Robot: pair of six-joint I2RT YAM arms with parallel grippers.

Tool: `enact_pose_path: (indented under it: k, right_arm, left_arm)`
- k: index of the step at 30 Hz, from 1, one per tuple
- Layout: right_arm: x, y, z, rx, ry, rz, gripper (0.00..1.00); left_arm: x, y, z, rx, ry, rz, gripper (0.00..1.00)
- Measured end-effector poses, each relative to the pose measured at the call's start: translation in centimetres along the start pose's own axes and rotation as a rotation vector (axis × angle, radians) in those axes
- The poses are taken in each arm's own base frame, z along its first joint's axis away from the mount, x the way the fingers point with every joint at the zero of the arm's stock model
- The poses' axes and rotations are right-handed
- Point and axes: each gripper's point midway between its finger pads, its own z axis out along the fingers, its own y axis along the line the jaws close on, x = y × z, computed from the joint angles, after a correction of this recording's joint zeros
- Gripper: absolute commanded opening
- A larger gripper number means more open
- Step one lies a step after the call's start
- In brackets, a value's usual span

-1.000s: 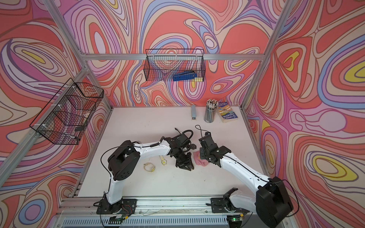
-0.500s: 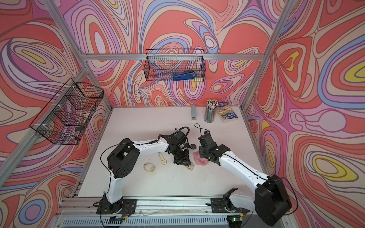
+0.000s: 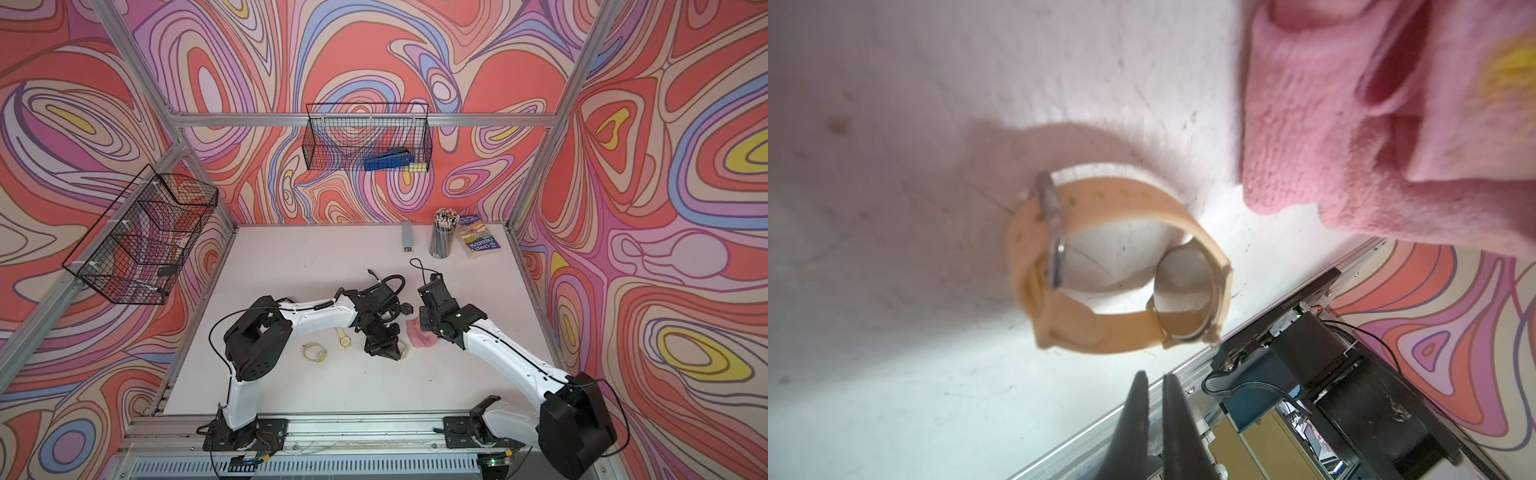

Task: Wipe the watch dial
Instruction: Adjust the watch at the center of the board.

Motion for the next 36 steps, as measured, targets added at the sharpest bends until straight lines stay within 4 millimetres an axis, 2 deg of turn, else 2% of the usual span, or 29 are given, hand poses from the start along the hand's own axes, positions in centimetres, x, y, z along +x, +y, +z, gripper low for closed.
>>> enact_pose_path:
  k: [8,16,22,24,28,29,33,36]
  right_arm:
    - [-0.1,0.0,-0.1,-0.001,-0.006,0.002,0.00]
    - [-0.2,-0.1,-0.1,0.006,-0.009,-0.002,0.00]
    - [0.0,0.1,-0.1,-0.008,-0.001,-0.016,0.00]
    - [0.0,0.3,-0.2,-0.022,0.000,-0.021,0.02]
    - [-0.5,0.5,-1.4,-0.056,-0.037,-0.028,0.04]
    - [-0.7,0.5,-1.7,-0.061,-0.049,-0.028,0.04]
    - [-1.0,0.7,-2.0,-0.071,-0.058,-0.041,0.05]
    - [-0.7,1.0,-1.3,-0.073,-0.031,-0.062,0.06]
  left_arm:
    - [-0.2,0.5,0.3,-0.021,0.014,-0.013,0.05]
    - [-2.9,2.4,0.0,-0.026,0.007,-0.095,0.06]
    - [-4.9,2.2,-0.6,-0.005,-0.013,-0.117,0.06]
    - [-5.2,2.2,-0.8,0.000,-0.016,-0.115,0.09]
    - [-5.1,2.6,-1.3,-0.026,-0.031,-0.077,0.28]
    - [-5.0,2.7,-1.6,-0.041,-0.039,-0.068,0.30]
    - [-4.2,2.7,-3.8,-0.089,-0.085,-0.008,0.42]
    - [-4.1,1.9,-5.6,-0.123,-0.133,0.076,0.43]
